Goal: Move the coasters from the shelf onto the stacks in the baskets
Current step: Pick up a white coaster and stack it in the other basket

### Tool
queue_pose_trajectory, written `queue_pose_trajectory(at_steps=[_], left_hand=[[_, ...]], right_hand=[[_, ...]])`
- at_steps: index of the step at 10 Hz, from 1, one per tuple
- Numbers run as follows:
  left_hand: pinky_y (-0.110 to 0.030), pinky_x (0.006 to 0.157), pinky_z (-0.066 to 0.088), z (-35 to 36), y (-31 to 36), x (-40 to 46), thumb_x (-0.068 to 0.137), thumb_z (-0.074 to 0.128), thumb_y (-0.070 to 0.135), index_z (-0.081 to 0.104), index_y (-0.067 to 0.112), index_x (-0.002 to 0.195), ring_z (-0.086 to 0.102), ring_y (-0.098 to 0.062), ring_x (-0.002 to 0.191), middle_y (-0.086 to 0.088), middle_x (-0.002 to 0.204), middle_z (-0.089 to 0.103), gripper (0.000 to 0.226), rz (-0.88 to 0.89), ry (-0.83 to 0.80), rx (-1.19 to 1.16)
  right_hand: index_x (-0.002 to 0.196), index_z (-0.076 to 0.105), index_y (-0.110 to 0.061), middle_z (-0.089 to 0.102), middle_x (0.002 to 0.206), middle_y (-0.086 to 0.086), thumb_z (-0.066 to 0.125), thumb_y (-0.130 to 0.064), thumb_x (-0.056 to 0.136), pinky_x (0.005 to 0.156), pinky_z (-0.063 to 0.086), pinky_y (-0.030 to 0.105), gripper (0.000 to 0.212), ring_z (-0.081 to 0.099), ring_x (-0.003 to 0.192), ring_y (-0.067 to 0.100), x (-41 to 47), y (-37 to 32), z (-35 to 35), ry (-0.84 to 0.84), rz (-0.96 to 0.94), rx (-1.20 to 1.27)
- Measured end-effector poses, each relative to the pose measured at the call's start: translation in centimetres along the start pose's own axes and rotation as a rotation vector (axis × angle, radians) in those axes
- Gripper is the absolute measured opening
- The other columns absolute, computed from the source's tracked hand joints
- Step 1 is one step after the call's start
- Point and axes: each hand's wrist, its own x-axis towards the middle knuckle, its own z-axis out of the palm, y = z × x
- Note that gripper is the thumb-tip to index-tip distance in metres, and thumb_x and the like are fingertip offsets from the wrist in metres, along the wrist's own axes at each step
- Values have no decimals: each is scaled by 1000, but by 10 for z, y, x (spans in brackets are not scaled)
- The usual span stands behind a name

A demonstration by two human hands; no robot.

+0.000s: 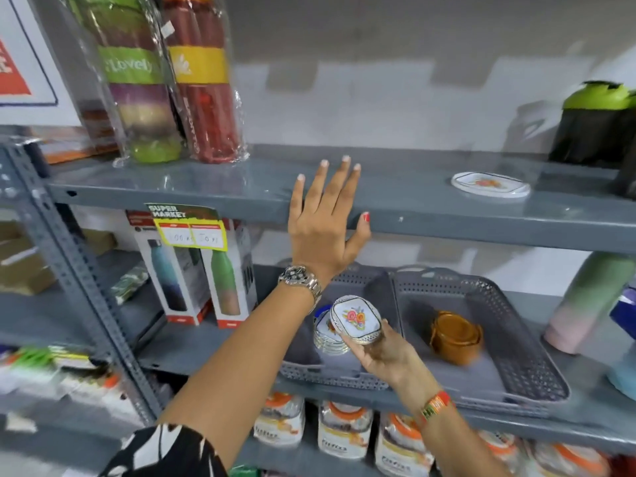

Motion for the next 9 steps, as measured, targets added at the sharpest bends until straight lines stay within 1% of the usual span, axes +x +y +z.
queue_pose_trajectory(at_steps=[1,2,3,4,5,6,7,8,9], left_hand=[[-41,115,17,3,-1,0,88,37,40,51,13,133,41,-24,132,-4,138,50,54,8,18,0],[-41,114,19,6,-3,-1,90,33,41,51,13,133,42,-24,131,-5,138,51,55,13,31,7],[-41,114,20,6,-2,-1,92,28,42,52,13,132,43,-24,131,-4,137,52,55,24,47,3],[-41,113,22,9,-2,-1,92,27,42,53,13,131,45,-24,129,-4,135,53,56,29,61,8],[-42,111,25,10,-3,-1,92,27,43,54,12,130,46,-24,128,-4,135,54,56,36,68,19],[-43,110,27,10,-3,-1,92,27,43,54,12,130,47,-23,128,-4,134,55,56,36,79,19],[-44,109,29,11,-3,-2,91,28,42,54,13,130,48,-23,127,-4,134,55,55,33,89,16],[-44,109,29,11,-3,-2,91,28,42,55,13,130,48,-23,127,-4,133,56,55,28,96,15],[-43,109,28,12,-3,-3,91,28,42,54,13,130,47,-23,127,-4,134,55,56,24,97,1]], right_hand=[[138,44,-1,44,145,17,29,-38,102,96,49,47,54,39,136,35,33,4,1,121,-12,8],[139,43,-2,42,147,17,27,-30,104,109,33,50,48,37,136,37,53,11,3,181,10,-29],[136,45,1,43,145,18,26,-27,104,110,33,51,47,37,135,39,56,16,6,237,28,-35],[129,50,1,48,140,20,27,-23,103,106,36,54,42,41,132,40,63,19,8,306,12,-74],[135,48,-1,50,139,22,26,-21,101,103,39,56,45,45,129,40,73,20,5,287,51,-107],[135,48,0,50,139,20,26,-22,101,108,37,54,46,44,131,40,77,22,4,270,28,-124],[130,50,3,49,139,22,31,-13,98,106,40,52,40,45,129,40,76,26,3,303,-70,-138],[106,50,2,46,140,23,38,-1,93,106,38,47,18,46,126,37,75,29,7,315,-147,-101],[79,50,-1,51,125,26,37,5,90,95,43,42,17,53,94,33,71,30,12,321,-151,-120]])
